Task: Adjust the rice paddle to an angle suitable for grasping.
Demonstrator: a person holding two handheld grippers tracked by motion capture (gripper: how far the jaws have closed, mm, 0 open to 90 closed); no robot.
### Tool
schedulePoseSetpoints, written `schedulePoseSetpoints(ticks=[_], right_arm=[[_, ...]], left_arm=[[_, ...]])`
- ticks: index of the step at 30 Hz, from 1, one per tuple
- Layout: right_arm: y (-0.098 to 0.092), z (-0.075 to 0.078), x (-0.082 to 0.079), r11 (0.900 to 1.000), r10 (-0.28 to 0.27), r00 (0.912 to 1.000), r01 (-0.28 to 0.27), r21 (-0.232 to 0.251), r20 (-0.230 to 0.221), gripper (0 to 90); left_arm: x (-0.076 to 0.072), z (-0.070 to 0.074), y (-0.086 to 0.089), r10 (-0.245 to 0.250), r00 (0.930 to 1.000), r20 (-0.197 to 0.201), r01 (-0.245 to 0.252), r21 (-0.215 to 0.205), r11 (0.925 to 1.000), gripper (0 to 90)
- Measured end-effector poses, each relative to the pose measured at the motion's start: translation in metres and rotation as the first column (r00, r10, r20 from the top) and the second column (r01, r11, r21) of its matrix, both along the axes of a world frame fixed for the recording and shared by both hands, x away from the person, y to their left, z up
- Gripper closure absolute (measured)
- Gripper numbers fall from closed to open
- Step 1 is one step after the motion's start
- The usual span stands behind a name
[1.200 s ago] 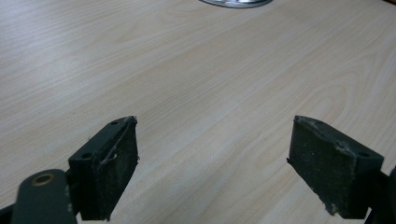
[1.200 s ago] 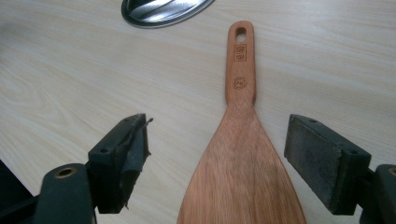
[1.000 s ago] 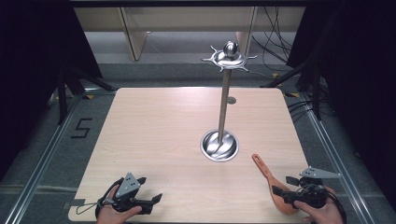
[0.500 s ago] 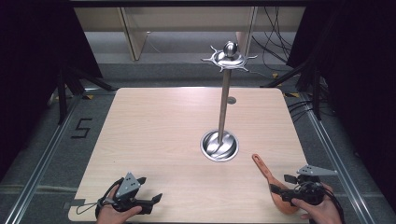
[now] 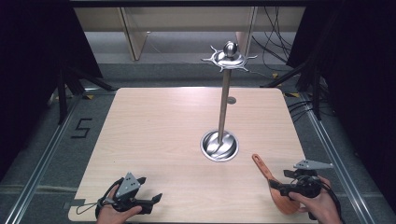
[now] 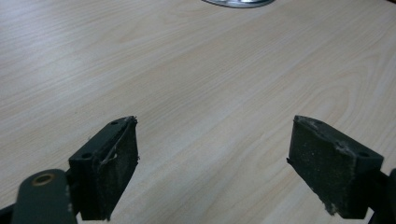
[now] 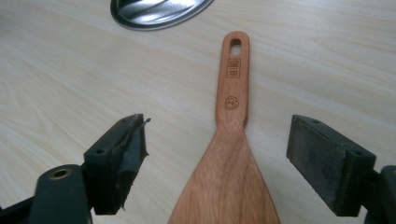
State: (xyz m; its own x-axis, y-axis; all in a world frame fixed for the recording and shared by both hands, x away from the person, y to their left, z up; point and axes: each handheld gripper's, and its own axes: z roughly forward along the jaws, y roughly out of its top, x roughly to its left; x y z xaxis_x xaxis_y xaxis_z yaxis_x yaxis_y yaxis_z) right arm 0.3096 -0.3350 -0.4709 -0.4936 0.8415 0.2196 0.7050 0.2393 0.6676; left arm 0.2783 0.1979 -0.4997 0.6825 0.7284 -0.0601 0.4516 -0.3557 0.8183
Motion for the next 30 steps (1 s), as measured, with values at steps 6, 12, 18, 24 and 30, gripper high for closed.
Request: schedulePoseSetpoints(ticks=[6,12,18,24,30], right_arm=[[0.008,0.0,0.011,0.996,0.046,0.9989,-0.045,-0.076,0.011,27.3],[0.015,-0.001,0.021,0.996,0.019,0.9994,-0.016,-0.093,0.03,31.0],[0.017,0.004,0.032,0.982,0.061,0.9955,-0.073,-0.172,-0.073,35.5],[0.02,0.006,0.043,0.977,0.076,0.9944,-0.089,-0.193,-0.073,40.2],[0.022,0.008,0.052,0.966,0.094,0.9882,-0.12,-0.228,-0.121,41.7]], left_arm=[[0.0,-0.001,-0.001,0.01,0.9999,-0.004,-0.01,-0.023,0.9997,15.1],[0.001,0.0,0.001,-0.008,0.9999,0.006,0.008,0.017,0.9998,15.1],[0.0,-0.001,-0.001,0.009,0.9999,-0.006,-0.009,-0.025,0.9996,15.1],[-0.001,-0.001,-0.001,0.019,0.9996,-0.02,-0.02,-0.026,0.9995,15.1],[0.0,-0.001,0.0,0.01,0.9999,-0.004,-0.01,-0.019,0.9998,15.1]])
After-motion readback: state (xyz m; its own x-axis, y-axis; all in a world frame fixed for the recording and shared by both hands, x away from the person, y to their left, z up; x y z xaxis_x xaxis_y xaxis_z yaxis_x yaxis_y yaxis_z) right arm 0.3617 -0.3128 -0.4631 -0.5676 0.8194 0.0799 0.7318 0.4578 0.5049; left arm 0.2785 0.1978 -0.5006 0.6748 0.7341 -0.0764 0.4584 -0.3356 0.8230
